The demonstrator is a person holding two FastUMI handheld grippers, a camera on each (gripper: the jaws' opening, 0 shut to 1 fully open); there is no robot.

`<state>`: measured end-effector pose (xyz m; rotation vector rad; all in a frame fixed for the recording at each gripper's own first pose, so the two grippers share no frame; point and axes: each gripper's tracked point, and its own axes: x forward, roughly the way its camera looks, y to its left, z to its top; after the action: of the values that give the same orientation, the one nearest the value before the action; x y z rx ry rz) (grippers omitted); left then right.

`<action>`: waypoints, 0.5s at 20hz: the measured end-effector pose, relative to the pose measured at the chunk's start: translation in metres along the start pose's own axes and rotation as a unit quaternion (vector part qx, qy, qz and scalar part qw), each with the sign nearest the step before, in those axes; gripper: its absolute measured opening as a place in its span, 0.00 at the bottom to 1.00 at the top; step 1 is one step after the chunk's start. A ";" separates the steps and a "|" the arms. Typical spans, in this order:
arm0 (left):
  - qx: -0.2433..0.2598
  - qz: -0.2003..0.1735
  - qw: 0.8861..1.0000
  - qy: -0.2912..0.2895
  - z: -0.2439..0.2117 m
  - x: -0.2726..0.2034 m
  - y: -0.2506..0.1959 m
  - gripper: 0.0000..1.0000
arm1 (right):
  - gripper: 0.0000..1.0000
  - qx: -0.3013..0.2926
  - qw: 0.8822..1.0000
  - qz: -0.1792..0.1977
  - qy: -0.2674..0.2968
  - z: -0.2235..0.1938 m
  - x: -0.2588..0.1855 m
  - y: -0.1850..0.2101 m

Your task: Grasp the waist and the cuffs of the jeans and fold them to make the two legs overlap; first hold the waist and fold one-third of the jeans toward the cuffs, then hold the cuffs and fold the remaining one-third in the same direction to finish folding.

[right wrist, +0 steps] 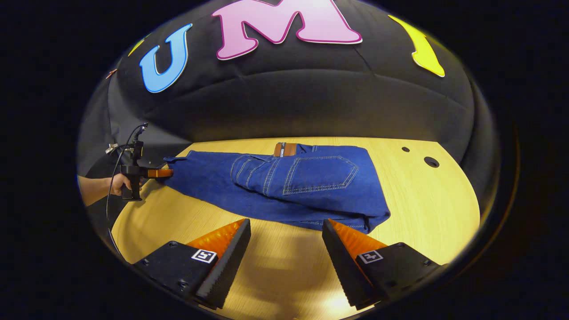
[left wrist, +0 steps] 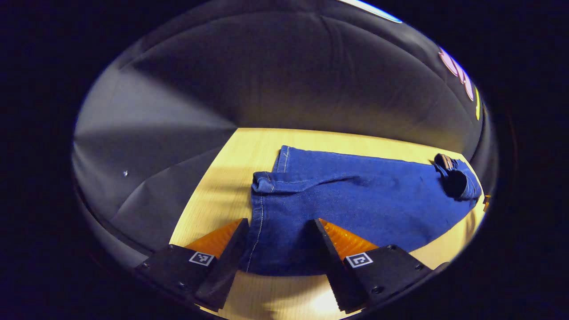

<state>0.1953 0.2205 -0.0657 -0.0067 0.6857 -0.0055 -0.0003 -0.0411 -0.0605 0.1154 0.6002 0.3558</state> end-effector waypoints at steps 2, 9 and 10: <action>0.009 -0.007 1.000 -0.014 -0.001 0.001 -0.010 0.68 | 0.99 0.001 1.000 0.002 0.005 -0.005 0.000 0.003; 0.023 -0.021 0.999 0.020 -0.002 0.003 -0.021 0.28 | 0.99 0.000 1.000 -0.002 0.009 -0.011 0.000 0.014; 0.017 -0.012 1.000 0.023 -0.002 0.003 -0.025 0.24 | 0.99 0.001 1.000 -0.003 0.009 -0.011 0.000 0.014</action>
<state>0.1967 0.1951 -0.0691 0.0175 0.7324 -0.0401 -0.0108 -0.0282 -0.0665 0.1121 0.6183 0.3511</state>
